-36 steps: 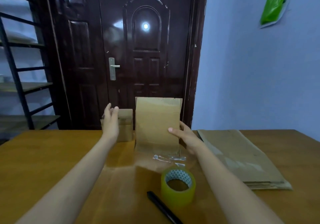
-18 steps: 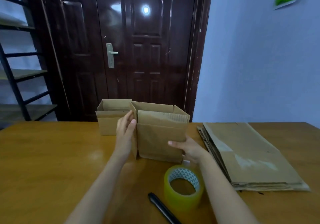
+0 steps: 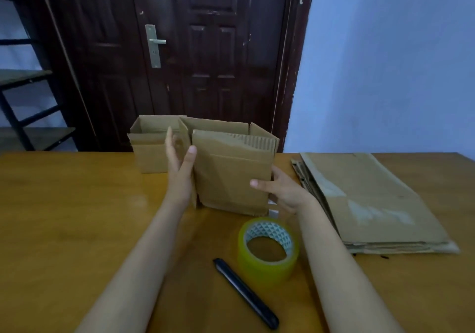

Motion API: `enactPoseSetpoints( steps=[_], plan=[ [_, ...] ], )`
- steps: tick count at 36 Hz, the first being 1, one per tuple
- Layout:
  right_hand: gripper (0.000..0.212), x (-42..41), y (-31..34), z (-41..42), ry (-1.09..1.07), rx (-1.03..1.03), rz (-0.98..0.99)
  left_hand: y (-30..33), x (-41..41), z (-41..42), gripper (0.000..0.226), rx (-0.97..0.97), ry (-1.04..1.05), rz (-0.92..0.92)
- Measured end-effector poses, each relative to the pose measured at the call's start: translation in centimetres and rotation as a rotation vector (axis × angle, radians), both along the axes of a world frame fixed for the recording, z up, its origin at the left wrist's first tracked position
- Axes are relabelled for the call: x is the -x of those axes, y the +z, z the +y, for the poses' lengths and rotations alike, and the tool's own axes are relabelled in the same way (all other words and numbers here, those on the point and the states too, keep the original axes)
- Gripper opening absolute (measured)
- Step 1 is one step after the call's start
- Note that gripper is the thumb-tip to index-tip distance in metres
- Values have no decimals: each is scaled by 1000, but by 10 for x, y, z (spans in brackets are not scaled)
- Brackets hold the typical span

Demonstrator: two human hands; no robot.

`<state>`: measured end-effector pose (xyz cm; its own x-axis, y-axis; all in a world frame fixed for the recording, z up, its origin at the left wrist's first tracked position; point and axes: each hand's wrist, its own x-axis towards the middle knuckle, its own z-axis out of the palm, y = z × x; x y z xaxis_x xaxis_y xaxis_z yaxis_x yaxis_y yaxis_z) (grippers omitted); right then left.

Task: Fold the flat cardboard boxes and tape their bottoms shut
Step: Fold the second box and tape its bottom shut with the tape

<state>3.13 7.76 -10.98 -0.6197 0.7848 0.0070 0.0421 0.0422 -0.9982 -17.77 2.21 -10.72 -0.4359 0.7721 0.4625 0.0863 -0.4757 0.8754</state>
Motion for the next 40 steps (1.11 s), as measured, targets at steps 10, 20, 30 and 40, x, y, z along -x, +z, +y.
enactPoseSetpoints(
  steps=[10, 20, 30, 40],
  plan=[
    [99, -1, -6, 1, 44, 7, -69, -5, 7, -5, 79, -83, 6, 130],
    [129, 11, 9, -3, -1, -170, -190, 4, 11, -19, 80, -108, -80, 179],
    [88, 24, 19, -16, -133, -299, 212, 1, 22, -20, 81, -61, -93, 196],
    [84, 22, 23, -18, -151, -297, 247, 5, 26, -23, 67, -54, -81, 263]
  ],
)
